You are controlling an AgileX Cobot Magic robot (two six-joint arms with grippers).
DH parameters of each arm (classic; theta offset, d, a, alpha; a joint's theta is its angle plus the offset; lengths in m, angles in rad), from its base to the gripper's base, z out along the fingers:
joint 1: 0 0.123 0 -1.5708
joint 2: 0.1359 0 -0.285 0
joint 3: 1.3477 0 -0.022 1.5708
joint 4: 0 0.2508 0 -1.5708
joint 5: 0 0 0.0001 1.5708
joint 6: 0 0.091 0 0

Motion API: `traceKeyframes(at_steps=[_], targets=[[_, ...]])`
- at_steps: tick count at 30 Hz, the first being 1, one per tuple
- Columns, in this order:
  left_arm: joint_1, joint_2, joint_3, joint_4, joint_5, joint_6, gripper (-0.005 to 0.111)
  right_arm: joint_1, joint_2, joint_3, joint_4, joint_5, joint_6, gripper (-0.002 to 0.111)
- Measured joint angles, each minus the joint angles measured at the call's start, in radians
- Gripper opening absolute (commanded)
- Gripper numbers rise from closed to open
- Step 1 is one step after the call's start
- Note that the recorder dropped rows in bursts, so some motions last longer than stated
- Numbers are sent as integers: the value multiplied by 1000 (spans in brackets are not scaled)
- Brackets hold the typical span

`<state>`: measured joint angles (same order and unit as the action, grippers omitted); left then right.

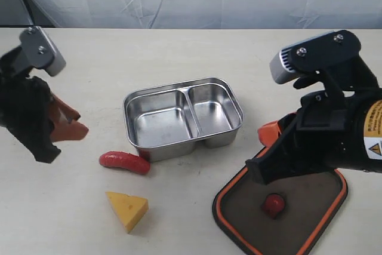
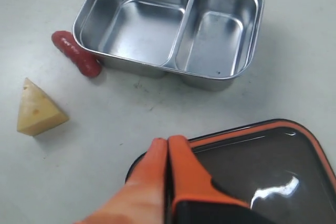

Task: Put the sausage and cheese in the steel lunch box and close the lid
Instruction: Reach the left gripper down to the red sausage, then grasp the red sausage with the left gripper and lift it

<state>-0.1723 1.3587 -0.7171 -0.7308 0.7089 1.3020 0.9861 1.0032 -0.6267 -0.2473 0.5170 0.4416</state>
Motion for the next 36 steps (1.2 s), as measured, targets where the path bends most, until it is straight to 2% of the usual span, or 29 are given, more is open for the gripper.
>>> traceKeyframes(at_steps=[2,6,9,13,23,24,29,36], targets=[[-41,50,0,0,-7,31,58,0,-10,0,-25,4,23,0],[-159,151,0,37,-111,68,58,0,-16,0,-45,21,55,0],[-219,205,0,52,-186,74,58,0,-16,0,-47,46,77,0],[-246,264,-2,54,-231,78,58,0,-16,0,-47,105,98,0],[-248,410,-49,56,-280,78,56,0,-67,0,-47,144,115,0],[-248,418,-49,56,-280,78,50,0,-71,0,-47,144,115,0],[-248,429,-51,81,-192,78,2,0,-84,0,-47,152,115,0],[-248,423,-53,113,-166,78,0,0,-84,0,-49,152,127,0]])
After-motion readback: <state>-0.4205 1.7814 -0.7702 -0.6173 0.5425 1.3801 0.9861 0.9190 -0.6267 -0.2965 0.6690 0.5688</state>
